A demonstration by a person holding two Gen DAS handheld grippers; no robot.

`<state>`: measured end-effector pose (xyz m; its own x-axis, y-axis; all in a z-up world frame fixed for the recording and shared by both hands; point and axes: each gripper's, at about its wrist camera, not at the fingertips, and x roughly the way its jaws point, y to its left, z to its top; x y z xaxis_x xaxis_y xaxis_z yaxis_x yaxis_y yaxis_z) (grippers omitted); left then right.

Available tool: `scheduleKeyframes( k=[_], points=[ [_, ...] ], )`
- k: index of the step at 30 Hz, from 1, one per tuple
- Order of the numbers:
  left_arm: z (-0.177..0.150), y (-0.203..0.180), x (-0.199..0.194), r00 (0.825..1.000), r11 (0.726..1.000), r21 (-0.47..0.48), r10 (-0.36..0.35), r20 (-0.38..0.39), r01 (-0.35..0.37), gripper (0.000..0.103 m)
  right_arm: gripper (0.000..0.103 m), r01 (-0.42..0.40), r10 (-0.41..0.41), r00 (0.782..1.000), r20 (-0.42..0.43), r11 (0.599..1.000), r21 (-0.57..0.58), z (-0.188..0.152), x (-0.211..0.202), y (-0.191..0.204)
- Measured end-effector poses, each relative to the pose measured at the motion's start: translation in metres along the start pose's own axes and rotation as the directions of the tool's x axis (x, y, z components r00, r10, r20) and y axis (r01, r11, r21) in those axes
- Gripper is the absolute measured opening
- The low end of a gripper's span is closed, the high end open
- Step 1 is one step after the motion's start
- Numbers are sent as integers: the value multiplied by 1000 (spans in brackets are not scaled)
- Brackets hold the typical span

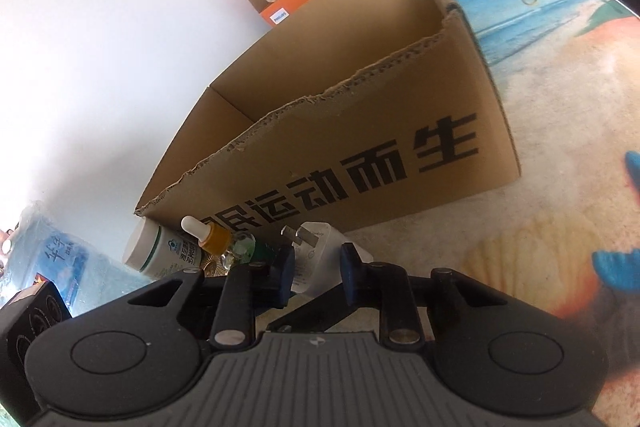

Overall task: Organize rigid objects
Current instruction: 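Grasp the white charger plug with the right tool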

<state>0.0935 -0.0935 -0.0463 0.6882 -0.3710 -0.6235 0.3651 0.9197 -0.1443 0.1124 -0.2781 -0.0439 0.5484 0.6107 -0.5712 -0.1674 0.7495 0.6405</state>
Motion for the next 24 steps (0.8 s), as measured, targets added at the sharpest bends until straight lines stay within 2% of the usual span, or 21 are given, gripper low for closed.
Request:
scheduleKeyframes(
  k=[14, 24],
  points=[
    [-23, -27, -33, 995, 994, 49, -92, -32, 94, 35, 27, 45, -44, 999, -12, 998, 37, -30, -36, 2],
    [-30, -39, -33, 995, 989, 116, -83, -48, 88, 41, 29, 73, -73, 997, -1, 997, 38, -42, -47, 4]
  ],
)
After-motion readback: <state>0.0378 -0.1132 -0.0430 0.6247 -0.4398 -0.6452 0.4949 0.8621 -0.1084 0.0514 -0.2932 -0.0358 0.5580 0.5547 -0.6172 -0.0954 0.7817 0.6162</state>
